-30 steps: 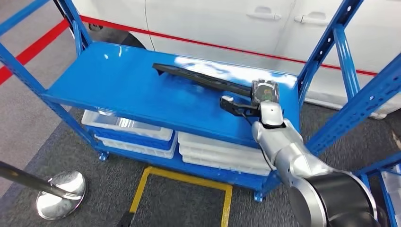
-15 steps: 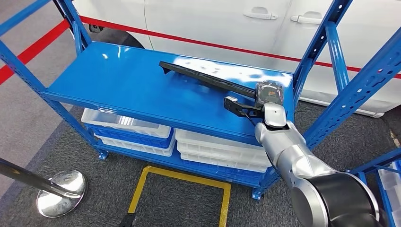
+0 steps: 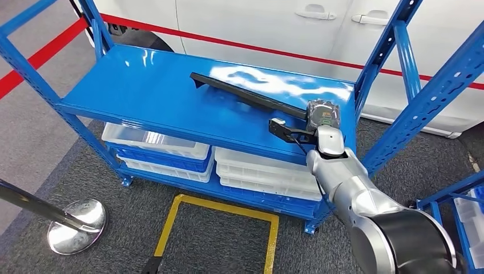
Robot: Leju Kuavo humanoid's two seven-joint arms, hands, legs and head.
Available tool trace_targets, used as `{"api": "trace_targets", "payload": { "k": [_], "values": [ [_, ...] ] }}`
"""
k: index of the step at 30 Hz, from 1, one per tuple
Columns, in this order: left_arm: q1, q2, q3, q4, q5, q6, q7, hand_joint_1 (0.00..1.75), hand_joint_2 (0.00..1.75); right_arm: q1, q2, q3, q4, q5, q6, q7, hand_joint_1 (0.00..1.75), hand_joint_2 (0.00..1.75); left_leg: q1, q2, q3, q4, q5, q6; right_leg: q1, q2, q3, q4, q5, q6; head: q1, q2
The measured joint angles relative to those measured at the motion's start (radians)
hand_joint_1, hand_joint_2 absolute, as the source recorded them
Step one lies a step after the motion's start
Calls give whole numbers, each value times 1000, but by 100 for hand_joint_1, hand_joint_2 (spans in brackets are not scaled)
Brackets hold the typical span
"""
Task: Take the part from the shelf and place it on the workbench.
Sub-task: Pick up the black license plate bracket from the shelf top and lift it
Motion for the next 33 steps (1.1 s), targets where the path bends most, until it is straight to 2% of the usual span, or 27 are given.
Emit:
{"api": "trace_targets", "payload": {
  "k": [1,3,4,6,7,8,9,10,13,14,15,17,18,19,20,22,23,24,25,26,27,28,29,31,33],
  "values": [
    [0,0,0,0,0,0,0,0,175,0,0,0,0,0,0,0,175,175,-1,-1,-1,-2,5,-8,3,1,-3,-1,6,-6,0,0],
    [1,0,0,0,0,0,0,0,175,0,0,0,0,0,0,0,175,175,1,-2,-8,3,0,-19,-1,-2,-9,-9,16,-22,0,0],
    [2,0,0,0,0,0,0,0,175,-1,0,0,0,0,0,0,175,175,1,-3,-17,25,-21,-24,-3,-3,-12,-14,24,-32,0,0],
    [2,0,0,0,0,0,0,0,175,0,0,0,0,0,0,0,175,175,3,-2,-55,129,-99,-31,-3,-5,-25,-18,39,-46,-1,0],
    [2,0,0,0,0,0,0,0,175,0,0,0,0,0,0,0,175,175,4,-2,-77,197,-138,-33,-1,-5,-33,-17,45,-49,-2,0],
    [2,0,0,0,0,-1,0,0,175,2,0,0,0,0,0,0,175,175,4,-2,-93,252,-163,-35,2,-5,-41,-16,50,-49,-2,0],
    [2,0,0,0,0,-1,0,0,175,3,0,0,0,0,0,0,175,175,4,-2,-94,277,-171,-35,4,-5,-50,-14,55,-49,-2,0],
    [2,0,0,0,0,-2,0,0,175,4,0,0,0,0,0,0,175,175,4,-2,-73,260,-159,-33,5,-5,-58,-12,60,-48,-2,0],
    [0,1,0,0,-1,-2,0,0,175,4,0,-1,0,-1,-1,1,175,175,-2,-2,57,65,-98,-16,9,-5,-74,-6,72,-41,-1,0],
    [0,2,0,0,-2,-2,0,0,175,4,-1,-1,0,-1,-1,1,175,175,-5,-2,83,22,-89,-11,9,-5,-77,-6,76,-36,-1,0],
    [0,2,0,0,-2,-2,0,0,175,5,-1,-2,0,-1,-1,1,175,175,-9,-2,93,1,-88,-8,8,-5,-78,-6,80,-31,-1,0],
    [0,2,0,0,-3,-2,0,0,175,7,-2,-2,0,-1,-2,1,175,175,-11,-2,91,-8,-75,0,7,-5,-81,-10,91,-17,-1,0],
    [0,2,0,0,-3,-2,0,0,175,7,-3,-3,0,-1,-2,1,175,175,-9,0,90,-17,-67,6,7,-5,-84,-8,88,-12,-1,0],
    [-1,2,0,0,-3,-2,0,0,175,7,-5,-4,0,-1,-2,1,175,175,-7,2,87,-24,-57,14,7,-4,-91,6,72,-7,0,0],
    [-1,2,0,0,-3,-2,0,0,175,7,-7,-4,0,-1,-3,1,175,175,-4,5,82,-30,-47,20,7,-3,-105,39,42,-3,0,0],
    [-2,2,0,0,-3,-2,0,0,175,11,-10,-6,0,-2,-4,0,175,175,-3,8,65,-31,-32,26,2,-3,-147,160,-40,5,0,0],
    [-2,2,0,0,-3,-3,1,0,175,14,-12,-6,1,-3,-4,0,175,175,-3,8,55,-29,-26,26,-1,-3,-164,218,-69,9,0,0],
    [-1,2,0,0,-2,-4,1,0,175,18,-13,-7,1,-4,-4,0,175,175,-3,8,46,-26,-21,24,-4,-3,-168,252,-81,13,0,0],
    [-1,2,0,0,-2,-5,2,0,175,20,-13,-8,1,-4,-5,0,175,175,-2,8,36,-22,-16,22,-7,-4,-153,249,-74,16,0,0],
    [0,1,0,0,-2,-5,2,0,175,21,-13,-9,1,-4,-5,0,175,175,0,8,27,-16,-13,20,-10,-4,-117,204,-51,18,0,0],
    [0,1,0,0,-1,-6,2,0,175,20,-13,-10,0,-4,-6,0,175,175,1,8,18,-9,-11,16,-13,-4,-72,134,-32,19,0,0],
    [0,0,0,0,-1,-6,2,0,175,19,-13,-10,0,-4,-8,0,175,175,2,7,9,-3,-9,11,-11,-3,-33,72,-16,18,0,0],
    [0,-1,0,0,-1,-6,2,0,175,19,-13,-10,0,-4,-9,0,175,175,2,7,3,2,-6,6,-9,-2,-8,28,-5,14,0,0],
    [-1,-1,0,0,0,-5,2,0,175,19,-13,-10,0,-4,-10,0,175,175,1,5,-4,5,3,-9,-1,1,-2,7,0,3,-1,0],
    [0,-1,0,0,0,-5,2,0,175,20,-13,-10,0,-4,-11,0,175,175,3,3,-10,6,8,-23,-2,-1,-10,1,10,-12,-1,0]
  ]
}}
